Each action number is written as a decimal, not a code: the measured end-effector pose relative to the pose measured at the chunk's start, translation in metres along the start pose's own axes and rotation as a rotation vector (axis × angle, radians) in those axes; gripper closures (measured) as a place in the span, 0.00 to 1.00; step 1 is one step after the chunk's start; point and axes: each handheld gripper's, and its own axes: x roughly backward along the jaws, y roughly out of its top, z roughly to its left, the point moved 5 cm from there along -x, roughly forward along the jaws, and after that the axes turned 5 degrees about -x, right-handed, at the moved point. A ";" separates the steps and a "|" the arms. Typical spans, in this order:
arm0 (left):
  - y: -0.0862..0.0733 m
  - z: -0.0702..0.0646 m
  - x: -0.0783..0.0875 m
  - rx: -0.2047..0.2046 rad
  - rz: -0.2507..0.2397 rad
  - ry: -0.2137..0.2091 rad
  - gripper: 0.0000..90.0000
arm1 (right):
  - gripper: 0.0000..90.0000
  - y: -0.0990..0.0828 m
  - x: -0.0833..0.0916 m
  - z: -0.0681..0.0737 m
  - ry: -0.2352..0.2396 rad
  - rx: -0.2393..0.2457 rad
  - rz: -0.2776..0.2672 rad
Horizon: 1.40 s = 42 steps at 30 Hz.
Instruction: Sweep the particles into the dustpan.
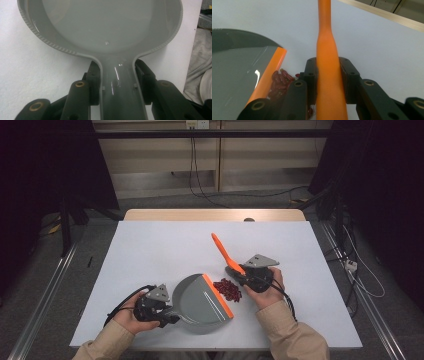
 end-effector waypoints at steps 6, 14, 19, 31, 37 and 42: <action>0.003 0.001 -0.003 0.016 -0.013 -0.007 0.70 | 0.79 -0.001 0.000 0.005 0.003 -0.009 0.002; 0.007 0.003 -0.006 0.034 -0.016 -0.019 0.69 | 0.79 -0.002 0.001 0.010 -0.002 -0.007 0.003; 0.006 0.005 -0.008 0.054 -0.004 -0.013 0.67 | 0.79 -0.002 0.001 0.011 -0.002 -0.012 0.003; 0.008 0.004 -0.011 0.067 0.004 -0.023 0.69 | 0.79 -0.003 0.000 0.023 -0.004 -0.050 -0.006; 0.010 0.004 -0.012 0.083 0.009 -0.026 0.69 | 0.79 -0.002 0.000 0.032 0.011 -0.105 -0.014; 0.012 0.004 -0.014 0.083 0.014 -0.024 0.69 | 0.79 -0.002 -0.001 0.038 -0.009 -0.128 -0.024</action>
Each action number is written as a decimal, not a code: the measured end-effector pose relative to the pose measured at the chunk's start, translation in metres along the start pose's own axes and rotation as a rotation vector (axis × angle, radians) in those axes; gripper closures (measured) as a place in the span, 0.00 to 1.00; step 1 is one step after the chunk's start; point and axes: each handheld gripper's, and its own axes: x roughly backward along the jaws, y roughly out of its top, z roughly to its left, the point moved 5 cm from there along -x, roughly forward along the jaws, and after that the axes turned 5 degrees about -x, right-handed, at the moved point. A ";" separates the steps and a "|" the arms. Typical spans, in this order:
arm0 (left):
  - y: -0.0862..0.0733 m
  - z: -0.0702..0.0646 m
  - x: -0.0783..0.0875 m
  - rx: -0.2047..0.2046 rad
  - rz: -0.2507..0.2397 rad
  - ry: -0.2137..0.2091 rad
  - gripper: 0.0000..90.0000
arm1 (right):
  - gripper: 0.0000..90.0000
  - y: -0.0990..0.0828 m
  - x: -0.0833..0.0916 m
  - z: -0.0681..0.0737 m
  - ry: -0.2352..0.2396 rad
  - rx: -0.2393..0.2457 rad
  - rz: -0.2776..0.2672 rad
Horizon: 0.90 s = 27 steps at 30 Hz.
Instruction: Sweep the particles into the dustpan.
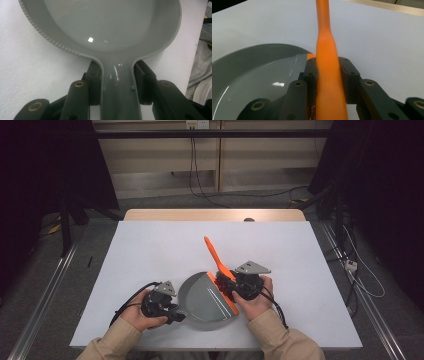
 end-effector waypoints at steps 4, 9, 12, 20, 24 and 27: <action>0.002 -0.001 -0.002 0.008 0.003 0.000 0.70 | 0.79 0.000 -0.001 0.004 -0.012 -0.005 -0.007; 0.004 -0.002 -0.003 0.015 0.004 0.000 0.70 | 0.79 -0.001 -0.002 0.011 -0.028 -0.003 -0.014; 0.004 -0.002 -0.003 0.019 0.004 -0.001 0.70 | 0.79 -0.001 -0.003 0.016 -0.039 0.005 -0.021; 0.004 -0.002 -0.003 0.026 0.007 -0.003 0.70 | 0.79 0.005 -0.002 0.033 -0.008 0.020 -0.037; 0.004 -0.002 -0.003 0.029 0.005 -0.004 0.70 | 0.79 0.010 -0.003 0.050 0.072 0.009 -0.054; 0.004 -0.002 -0.003 0.032 0.003 -0.004 0.70 | 0.79 0.018 0.001 0.044 0.069 0.010 -0.082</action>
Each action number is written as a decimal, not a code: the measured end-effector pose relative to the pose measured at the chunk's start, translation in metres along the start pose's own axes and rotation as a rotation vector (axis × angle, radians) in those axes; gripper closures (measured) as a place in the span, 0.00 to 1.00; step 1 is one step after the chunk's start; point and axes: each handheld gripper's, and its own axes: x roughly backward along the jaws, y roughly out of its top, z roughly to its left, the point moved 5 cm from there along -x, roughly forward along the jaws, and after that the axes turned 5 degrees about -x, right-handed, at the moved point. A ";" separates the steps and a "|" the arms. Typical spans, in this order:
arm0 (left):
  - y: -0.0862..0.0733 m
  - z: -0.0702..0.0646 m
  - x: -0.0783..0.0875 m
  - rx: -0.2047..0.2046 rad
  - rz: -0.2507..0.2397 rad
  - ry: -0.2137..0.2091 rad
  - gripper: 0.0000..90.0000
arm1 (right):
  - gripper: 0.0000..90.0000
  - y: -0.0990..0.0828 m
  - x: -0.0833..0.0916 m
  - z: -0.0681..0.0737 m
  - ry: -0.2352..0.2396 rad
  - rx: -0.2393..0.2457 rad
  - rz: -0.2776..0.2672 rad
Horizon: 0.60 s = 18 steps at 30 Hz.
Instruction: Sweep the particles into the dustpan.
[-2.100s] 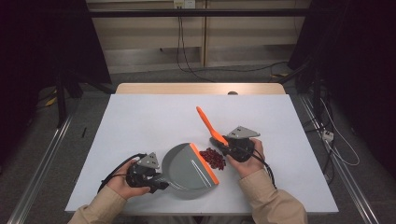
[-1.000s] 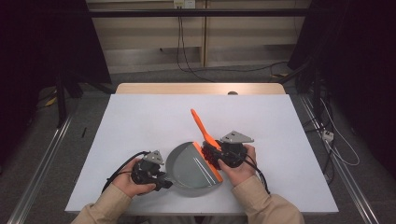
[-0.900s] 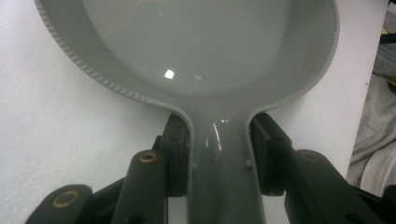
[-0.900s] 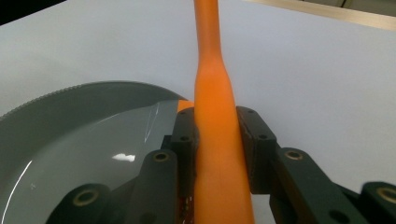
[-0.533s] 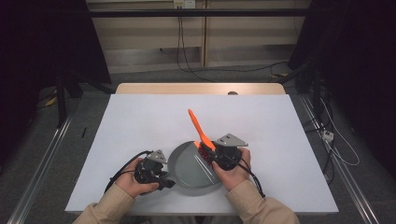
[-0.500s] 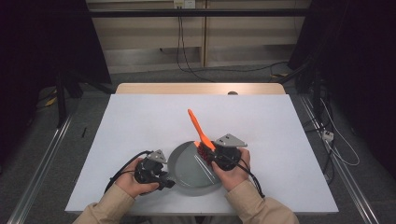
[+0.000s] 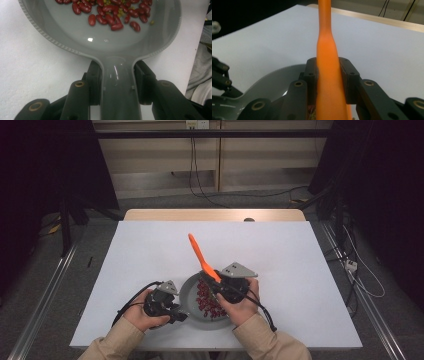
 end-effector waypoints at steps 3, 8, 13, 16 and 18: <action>0.000 0.001 0.000 0.004 0.001 -0.003 0.70 | 0.79 0.011 0.005 -0.020 -0.034 -0.015 -0.030; 0.000 0.001 0.001 0.004 0.003 -0.004 0.70 | 0.79 0.013 0.002 -0.053 -0.100 -0.011 -0.021; 0.000 0.003 0.001 0.014 0.008 -0.010 0.70 | 0.79 0.000 -0.013 -0.069 -0.176 0.090 0.040; 0.001 0.005 0.000 0.023 0.010 -0.005 0.70 | 0.79 -0.006 -0.020 -0.065 -0.160 0.104 0.032; 0.003 0.006 -0.001 0.023 0.009 -0.005 0.70 | 0.79 -0.008 -0.021 -0.054 -0.146 0.111 0.054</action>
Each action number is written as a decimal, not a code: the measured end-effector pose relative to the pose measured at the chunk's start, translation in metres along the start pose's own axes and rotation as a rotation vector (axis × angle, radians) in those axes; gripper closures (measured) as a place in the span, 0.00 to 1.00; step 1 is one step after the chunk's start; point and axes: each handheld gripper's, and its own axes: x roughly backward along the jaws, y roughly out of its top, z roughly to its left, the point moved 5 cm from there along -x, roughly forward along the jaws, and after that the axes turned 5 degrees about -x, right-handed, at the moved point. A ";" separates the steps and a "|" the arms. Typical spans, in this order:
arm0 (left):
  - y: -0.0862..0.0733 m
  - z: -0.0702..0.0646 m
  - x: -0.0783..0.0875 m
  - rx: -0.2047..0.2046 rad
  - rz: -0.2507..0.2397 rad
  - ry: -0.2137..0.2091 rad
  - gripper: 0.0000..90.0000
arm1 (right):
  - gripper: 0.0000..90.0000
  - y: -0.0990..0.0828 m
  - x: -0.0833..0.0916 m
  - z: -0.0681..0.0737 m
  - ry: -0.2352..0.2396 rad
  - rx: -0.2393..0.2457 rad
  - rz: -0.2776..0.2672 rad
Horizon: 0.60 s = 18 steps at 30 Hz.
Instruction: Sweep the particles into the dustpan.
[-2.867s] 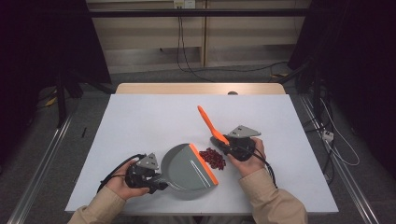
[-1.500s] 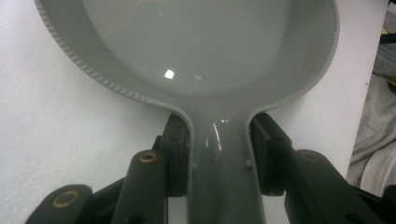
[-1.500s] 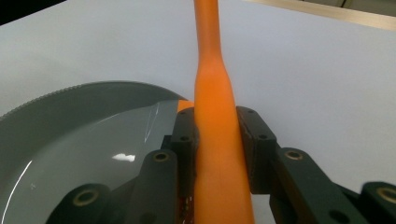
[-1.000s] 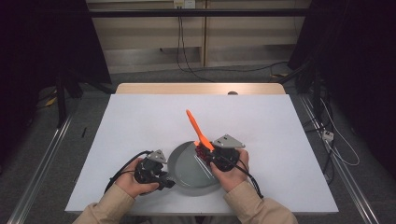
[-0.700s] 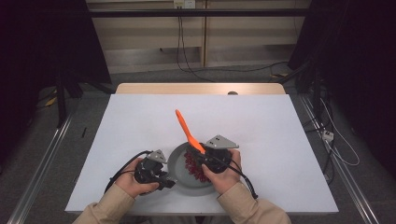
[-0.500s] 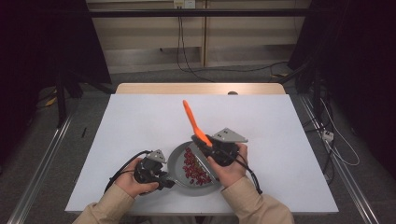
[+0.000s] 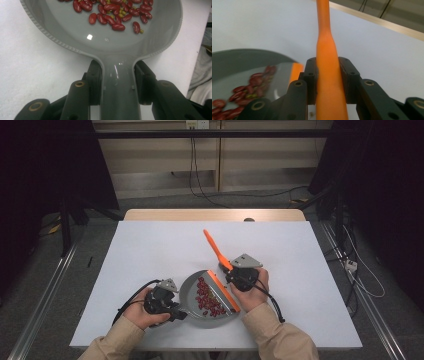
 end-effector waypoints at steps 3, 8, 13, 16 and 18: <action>0.001 0.001 -0.001 0.009 0.001 0.000 0.70 | 0.79 -0.003 0.003 0.015 0.027 0.016 0.007; 0.001 0.002 -0.001 -0.004 0.010 -0.003 0.70 | 0.79 -0.002 0.012 0.031 0.088 -0.039 -0.007; 0.000 0.000 -0.001 -0.002 -0.021 0.009 0.67 | 0.79 0.007 0.022 0.039 0.128 -0.068 -0.045; -0.003 -0.002 -0.003 -0.005 -0.009 0.020 0.53 | 0.79 0.011 0.024 0.035 0.159 -0.088 -0.067; -0.003 -0.003 -0.005 0.004 -0.011 0.032 0.54 | 0.79 0.015 0.028 0.025 0.145 -0.103 -0.086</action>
